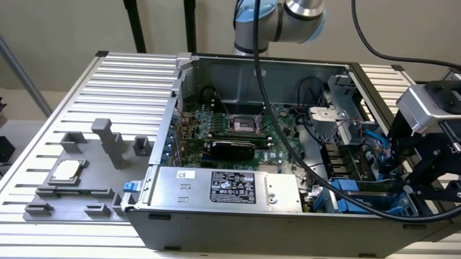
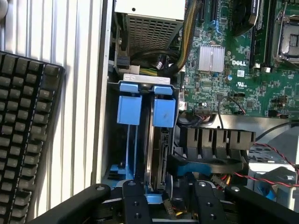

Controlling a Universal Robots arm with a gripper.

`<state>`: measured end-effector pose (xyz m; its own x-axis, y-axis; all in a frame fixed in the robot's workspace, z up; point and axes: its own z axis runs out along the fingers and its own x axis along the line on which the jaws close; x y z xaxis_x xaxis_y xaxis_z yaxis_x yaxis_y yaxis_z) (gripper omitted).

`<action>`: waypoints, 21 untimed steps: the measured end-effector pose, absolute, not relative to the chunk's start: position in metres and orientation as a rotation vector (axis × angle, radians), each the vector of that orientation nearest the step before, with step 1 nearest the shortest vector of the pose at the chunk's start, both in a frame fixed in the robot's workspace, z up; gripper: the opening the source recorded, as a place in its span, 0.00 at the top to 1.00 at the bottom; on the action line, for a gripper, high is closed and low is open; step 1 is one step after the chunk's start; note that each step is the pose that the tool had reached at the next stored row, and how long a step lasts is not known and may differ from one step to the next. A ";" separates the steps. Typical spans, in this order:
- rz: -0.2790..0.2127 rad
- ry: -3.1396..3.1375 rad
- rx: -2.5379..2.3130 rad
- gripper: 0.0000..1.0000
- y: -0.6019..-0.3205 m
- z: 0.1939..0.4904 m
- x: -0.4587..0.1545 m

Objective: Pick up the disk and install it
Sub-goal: 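Insert the first disk wire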

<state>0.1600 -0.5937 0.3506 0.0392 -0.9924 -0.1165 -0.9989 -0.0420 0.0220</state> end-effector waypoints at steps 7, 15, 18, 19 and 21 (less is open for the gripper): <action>0.187 2.112 -2.203 0.57 -0.595 0.351 0.174; 0.194 2.107 -2.205 0.57 -0.604 0.352 0.173; 0.194 2.106 -2.205 0.57 -0.606 0.354 0.172; 0.194 2.106 -2.205 0.57 -0.606 0.356 0.171; 0.195 2.105 -2.205 0.57 -0.606 0.357 0.170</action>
